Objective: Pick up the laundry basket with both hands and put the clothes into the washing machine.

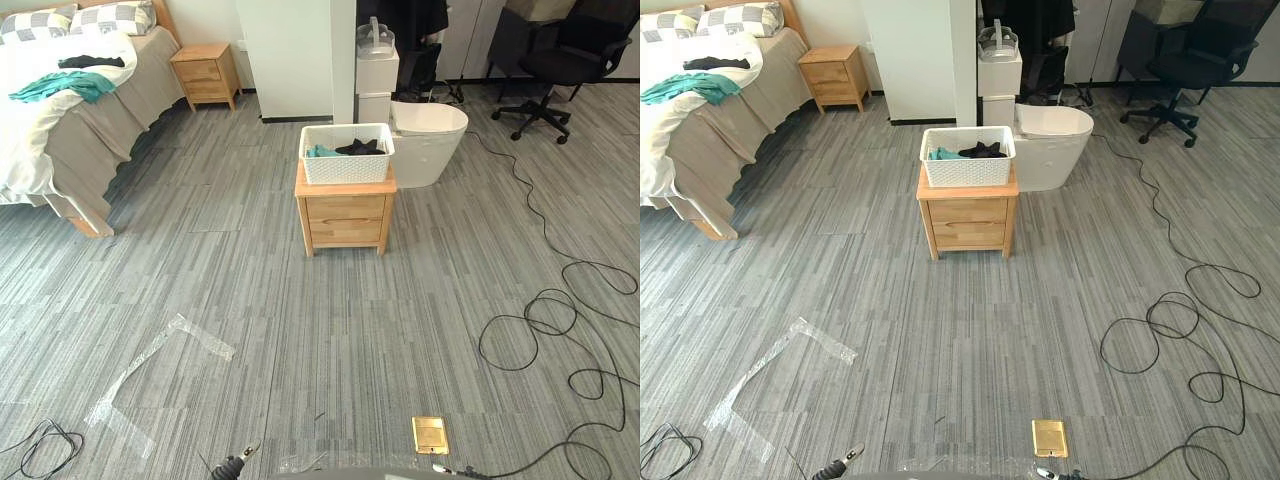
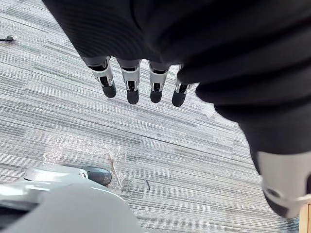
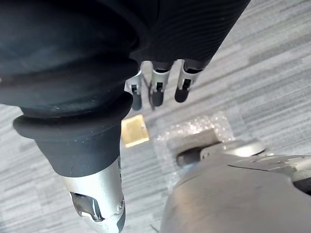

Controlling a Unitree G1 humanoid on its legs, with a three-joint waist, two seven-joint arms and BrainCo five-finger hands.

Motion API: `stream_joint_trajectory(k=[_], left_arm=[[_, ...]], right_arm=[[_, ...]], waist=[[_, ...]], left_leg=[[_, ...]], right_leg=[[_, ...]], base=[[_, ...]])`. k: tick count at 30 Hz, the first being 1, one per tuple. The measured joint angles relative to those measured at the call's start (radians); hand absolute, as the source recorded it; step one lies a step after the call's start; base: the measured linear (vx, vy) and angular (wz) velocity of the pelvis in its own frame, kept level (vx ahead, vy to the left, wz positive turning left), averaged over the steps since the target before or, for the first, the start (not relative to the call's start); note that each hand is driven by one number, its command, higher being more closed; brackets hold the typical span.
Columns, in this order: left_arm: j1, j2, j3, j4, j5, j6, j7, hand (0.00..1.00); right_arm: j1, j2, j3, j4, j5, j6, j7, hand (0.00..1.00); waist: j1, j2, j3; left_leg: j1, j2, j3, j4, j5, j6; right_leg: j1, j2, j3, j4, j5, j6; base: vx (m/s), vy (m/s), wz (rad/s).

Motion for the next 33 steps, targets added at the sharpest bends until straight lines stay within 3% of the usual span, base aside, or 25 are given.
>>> stream_joint_trajectory(k=[16,22,33], left_arm=[[-0.001,0.005,0.006,0.017,0.009,0.006,0.004,0.00],[-0.001,0.015,0.004,0.017,0.009,0.006,0.002,0.00],[-0.005,0.022,-0.018,0.021,0.013,0.005,0.002,0.00]], right_arm=[[-0.010,-0.002,0.003,0.030,0.003,0.000,0.000,0.00],[-0.008,0.007,0.006,0.038,0.003,0.000,0.002,0.00],[-0.009,0.006,0.027,0.038,0.005,-0.001,0.002,0.00]], waist=[[0.002,-0.016,0.001],[0.002,-0.034,-0.001],[0.001,-0.038,0.001]], left_leg=[[0.014,-0.013,0.001,-0.026,0.008,0.012],[0.014,-0.016,0.001,-0.027,0.009,0.013],[0.017,-0.022,0.002,-0.043,0.015,0.020]], right_leg=[[0.002,-0.011,-0.002,-0.003,0.000,0.000],[0.001,-0.014,-0.002,-0.003,0.000,0.000],[-0.002,-0.019,-0.003,-0.007,0.000,0.000]], base=[[0.00,0.000,0.00],[-0.01,-0.007,0.00],[0.00,0.000,0.00]])
